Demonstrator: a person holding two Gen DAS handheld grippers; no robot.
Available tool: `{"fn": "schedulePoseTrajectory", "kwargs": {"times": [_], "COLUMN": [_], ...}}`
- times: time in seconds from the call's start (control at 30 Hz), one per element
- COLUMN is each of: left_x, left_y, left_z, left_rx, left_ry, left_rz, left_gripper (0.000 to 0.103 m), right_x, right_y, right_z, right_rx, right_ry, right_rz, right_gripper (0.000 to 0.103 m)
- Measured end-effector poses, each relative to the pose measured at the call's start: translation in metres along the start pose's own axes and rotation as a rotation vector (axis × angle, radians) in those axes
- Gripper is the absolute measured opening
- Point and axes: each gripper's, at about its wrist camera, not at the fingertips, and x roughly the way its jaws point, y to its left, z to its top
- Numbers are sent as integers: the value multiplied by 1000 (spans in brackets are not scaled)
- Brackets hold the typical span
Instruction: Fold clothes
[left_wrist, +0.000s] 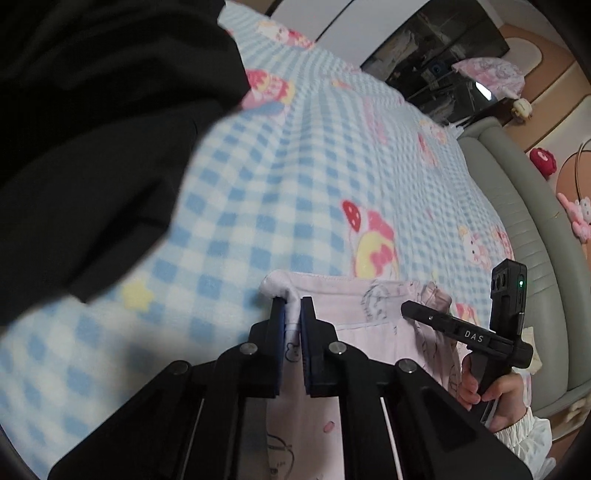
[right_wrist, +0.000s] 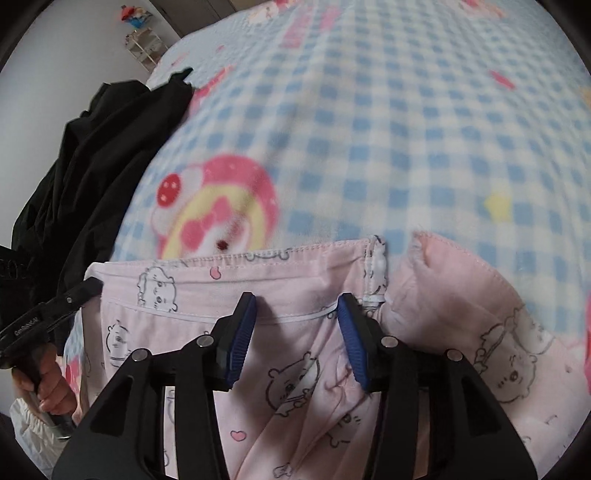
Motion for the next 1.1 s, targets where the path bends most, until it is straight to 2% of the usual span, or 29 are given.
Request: {"fn": "schedulePoseTrajectory", "kwargs": {"times": [0.1, 0.13, 0.17, 0.27, 0.33, 0.43, 0.47, 0.53, 0.63, 0.7, 0.8, 0.83, 0.9, 0.93, 0.97, 1.03, 1.1], "left_x": [-19, -21, -23, -18, -11, -12, -15, -24, -31, -28, 1, 13, 15, 6, -4, -25, -40], "left_y": [3, 6, 10, 22, 31, 32, 29, 23, 23, 29, 52, 64, 80, 82, 79, 68, 59], "left_z": [3, 5, 6, 6, 3, 2, 3, 7, 10, 10, 10, 9, 7, 6, 5, 0, -11], "left_rx": [14, 13, 12, 1, -18, -26, -13, 9, 9, 7, -20, -43, -108, -128, -122, -83, -81], "left_ry": [-37, -37, -37, -7, 23, 24, 11, -22, -57, -60, -3, 32, 60, 42, 23, -5, -8], "left_rz": [30, 36, 43, 63, 47, 39, 36, 25, 32, 38, 136, 202, 147, 116, 94, 73, 41], "left_gripper": [8, 8, 8, 8, 8, 8, 8, 8, 8, 8, 8, 6, 8, 9, 10, 12, 13], "right_x": [-18, -16, -13, -6, -1, 6, 9, 1, -17, -15, 14, 20, 27, 13, 0, -27, -54], "right_y": [7, 6, 6, 4, 3, 2, 2, 4, 5, 6, 1, -5, -13, -11, -8, -3, 2], "right_z": [2, 4, 5, 8, 10, 14, 15, 19, 24, 24, 25, 22, 15, 11, 6, -2, -11], "right_rx": [-28, -28, -28, -28, -28, -27, -27, -33, -9, -19, 17, 51, 112, 112, 113, 115, 117], "right_ry": [-63, -59, -54, -42, -33, -21, -17, -53, -138, -163, -123, -100, -59, -72, -84, -109, -134], "right_rz": [0, 5, 9, 21, 30, 43, 47, 69, 103, 88, 61, 61, 63, 72, 81, 100, 118], "right_gripper": [48, 51, 58, 61, 59, 16, 8, 6, 5, 5, 5, 6, 8, 11, 19, 28, 28]}}
